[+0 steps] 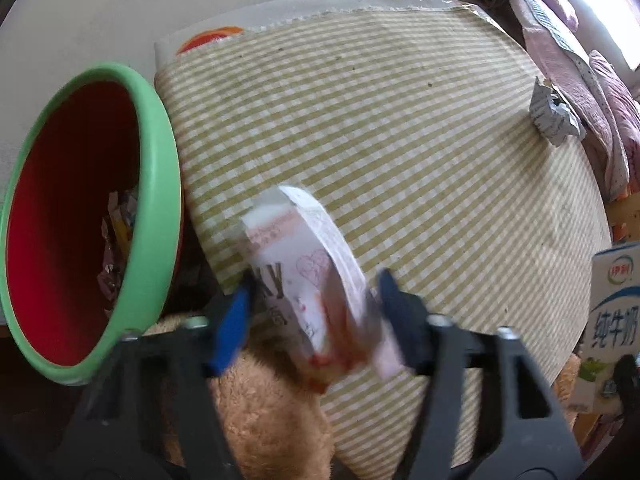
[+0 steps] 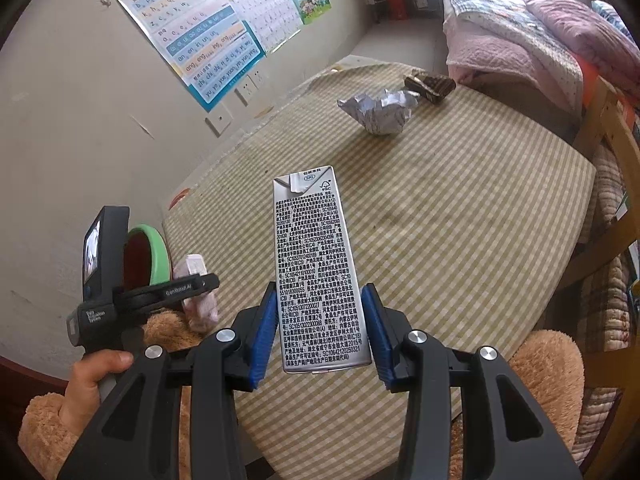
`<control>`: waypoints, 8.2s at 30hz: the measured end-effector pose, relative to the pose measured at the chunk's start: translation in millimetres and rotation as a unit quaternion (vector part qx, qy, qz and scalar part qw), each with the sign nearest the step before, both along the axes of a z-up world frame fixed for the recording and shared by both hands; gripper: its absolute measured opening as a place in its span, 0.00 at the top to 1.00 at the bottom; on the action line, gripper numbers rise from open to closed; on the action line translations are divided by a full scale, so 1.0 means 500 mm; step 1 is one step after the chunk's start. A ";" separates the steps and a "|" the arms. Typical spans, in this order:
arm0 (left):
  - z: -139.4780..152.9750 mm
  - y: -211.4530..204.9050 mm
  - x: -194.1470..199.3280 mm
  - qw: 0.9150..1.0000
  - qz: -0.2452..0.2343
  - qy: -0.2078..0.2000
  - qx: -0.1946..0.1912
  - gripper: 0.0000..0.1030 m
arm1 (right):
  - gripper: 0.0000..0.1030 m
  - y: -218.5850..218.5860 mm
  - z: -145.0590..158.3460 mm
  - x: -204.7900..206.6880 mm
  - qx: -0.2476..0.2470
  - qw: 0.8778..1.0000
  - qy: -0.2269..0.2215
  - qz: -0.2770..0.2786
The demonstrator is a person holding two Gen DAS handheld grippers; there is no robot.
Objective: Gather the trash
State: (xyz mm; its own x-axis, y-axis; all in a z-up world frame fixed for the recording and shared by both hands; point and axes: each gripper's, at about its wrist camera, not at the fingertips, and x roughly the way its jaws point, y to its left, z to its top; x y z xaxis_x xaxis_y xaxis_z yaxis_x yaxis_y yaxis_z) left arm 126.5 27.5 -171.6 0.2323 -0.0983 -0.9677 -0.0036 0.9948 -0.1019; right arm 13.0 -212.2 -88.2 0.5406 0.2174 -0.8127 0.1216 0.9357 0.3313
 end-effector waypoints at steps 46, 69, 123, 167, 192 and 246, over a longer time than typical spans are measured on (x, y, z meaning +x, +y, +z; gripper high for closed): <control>0.191 0.173 -0.129 0.982 0.037 -0.181 -0.040 0.57 | 0.33 0.186 -0.170 0.047 -0.050 0.982 0.159 0.084; 0.152 0.435 -0.110 0.974 0.147 -0.167 0.033 0.56 | 0.33 0.506 0.088 0.206 -0.050 0.977 -0.040 0.202; 0.234 0.152 -0.163 0.966 0.149 -0.207 -0.043 0.06 | 0.07 0.221 0.249 0.052 -0.018 0.986 -0.152 0.059; 0.184 0.436 -0.226 0.949 0.233 -0.188 0.099 0.06 | 0.37 0.598 -0.059 0.257 0.036 0.959 0.072 0.270; 0.243 -0.053 0.044 0.979 0.023 -0.196 -0.044 0.06 | 0.36 -0.284 -0.101 0.493 -0.112 0.984 0.087 -0.112; 0.136 -0.263 0.013 0.985 -0.119 -0.122 -0.027 0.50 | 0.76 -0.174 -0.050 -0.020 0.161 0.986 0.033 -0.009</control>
